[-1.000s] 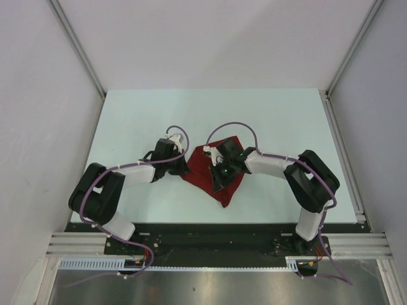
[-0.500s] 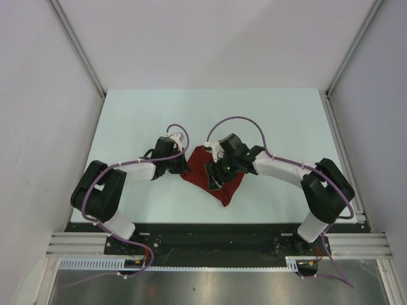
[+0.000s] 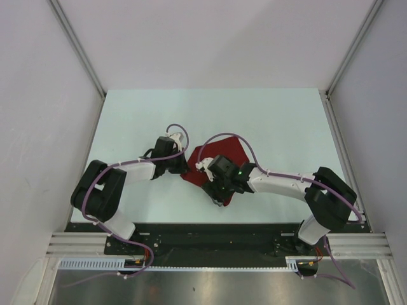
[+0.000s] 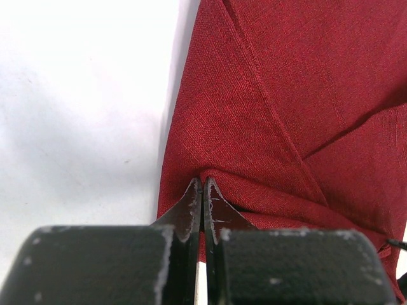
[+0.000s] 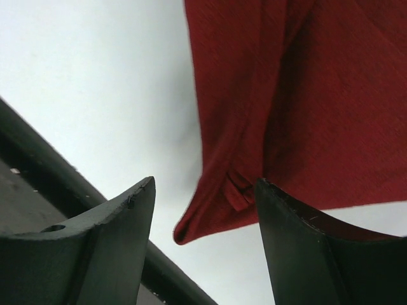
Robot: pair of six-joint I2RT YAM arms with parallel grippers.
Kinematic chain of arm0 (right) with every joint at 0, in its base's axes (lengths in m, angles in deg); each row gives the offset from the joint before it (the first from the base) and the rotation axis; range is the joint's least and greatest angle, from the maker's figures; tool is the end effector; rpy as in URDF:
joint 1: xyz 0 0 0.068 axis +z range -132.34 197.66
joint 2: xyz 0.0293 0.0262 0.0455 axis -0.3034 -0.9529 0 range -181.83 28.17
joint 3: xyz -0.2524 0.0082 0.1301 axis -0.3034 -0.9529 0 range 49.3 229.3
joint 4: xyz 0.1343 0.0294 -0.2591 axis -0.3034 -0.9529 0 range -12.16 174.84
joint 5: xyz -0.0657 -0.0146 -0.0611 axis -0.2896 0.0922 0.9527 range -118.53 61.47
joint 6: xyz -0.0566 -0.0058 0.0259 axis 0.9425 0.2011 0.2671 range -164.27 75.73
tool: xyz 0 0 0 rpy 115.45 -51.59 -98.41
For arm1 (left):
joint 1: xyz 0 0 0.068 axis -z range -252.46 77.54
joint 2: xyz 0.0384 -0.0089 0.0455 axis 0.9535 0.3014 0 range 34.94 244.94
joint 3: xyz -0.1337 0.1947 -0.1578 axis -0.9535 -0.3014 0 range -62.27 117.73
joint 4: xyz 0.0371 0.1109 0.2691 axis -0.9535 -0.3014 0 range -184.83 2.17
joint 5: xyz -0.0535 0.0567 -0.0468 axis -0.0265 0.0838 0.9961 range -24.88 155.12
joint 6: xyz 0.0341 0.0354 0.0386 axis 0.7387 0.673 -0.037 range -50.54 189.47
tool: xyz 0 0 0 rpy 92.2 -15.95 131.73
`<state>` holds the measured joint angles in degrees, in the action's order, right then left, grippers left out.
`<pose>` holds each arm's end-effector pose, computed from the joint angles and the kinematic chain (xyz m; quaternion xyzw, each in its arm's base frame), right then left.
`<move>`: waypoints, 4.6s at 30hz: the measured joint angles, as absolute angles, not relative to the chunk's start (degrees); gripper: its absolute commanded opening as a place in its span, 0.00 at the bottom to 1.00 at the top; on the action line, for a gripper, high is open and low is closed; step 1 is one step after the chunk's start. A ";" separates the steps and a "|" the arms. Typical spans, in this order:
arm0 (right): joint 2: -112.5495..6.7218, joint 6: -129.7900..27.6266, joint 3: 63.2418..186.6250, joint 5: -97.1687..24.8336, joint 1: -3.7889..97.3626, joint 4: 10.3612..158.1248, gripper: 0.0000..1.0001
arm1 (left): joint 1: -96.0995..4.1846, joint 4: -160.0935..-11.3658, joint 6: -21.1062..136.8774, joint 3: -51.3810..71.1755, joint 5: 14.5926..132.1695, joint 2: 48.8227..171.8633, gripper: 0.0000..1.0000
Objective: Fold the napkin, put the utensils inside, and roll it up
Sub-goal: Roll the napkin with the utensil
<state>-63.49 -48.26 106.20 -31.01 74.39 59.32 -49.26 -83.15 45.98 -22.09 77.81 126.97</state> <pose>0.1910 0.2950 0.1738 -0.4341 0.8633 0.1478 0.2106 0.3003 -0.1400 0.1183 0.0380 0.9254 -0.2382 0.2925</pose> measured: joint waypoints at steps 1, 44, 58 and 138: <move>-63.47 -48.30 106.01 -30.31 74.48 59.10 0.68 | -49.28 -83.19 45.96 -22.04 77.83 126.99 0.00; -68.50 -49.68 106.66 -37.30 61.41 53.66 0.10 | -49.89 -83.25 45.98 -21.80 78.84 127.36 0.00; -68.67 -52.21 110.07 -29.78 60.03 49.18 0.60 | -50.02 -83.25 45.98 -21.80 78.84 127.36 0.00; -79.31 -38.18 113.20 -46.11 63.29 77.24 0.22 | -53.61 -84.11 43.99 -23.95 76.65 118.66 0.76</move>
<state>-79.31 -38.18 113.20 -46.11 63.29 77.24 -53.61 -84.11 43.99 -23.95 76.65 118.66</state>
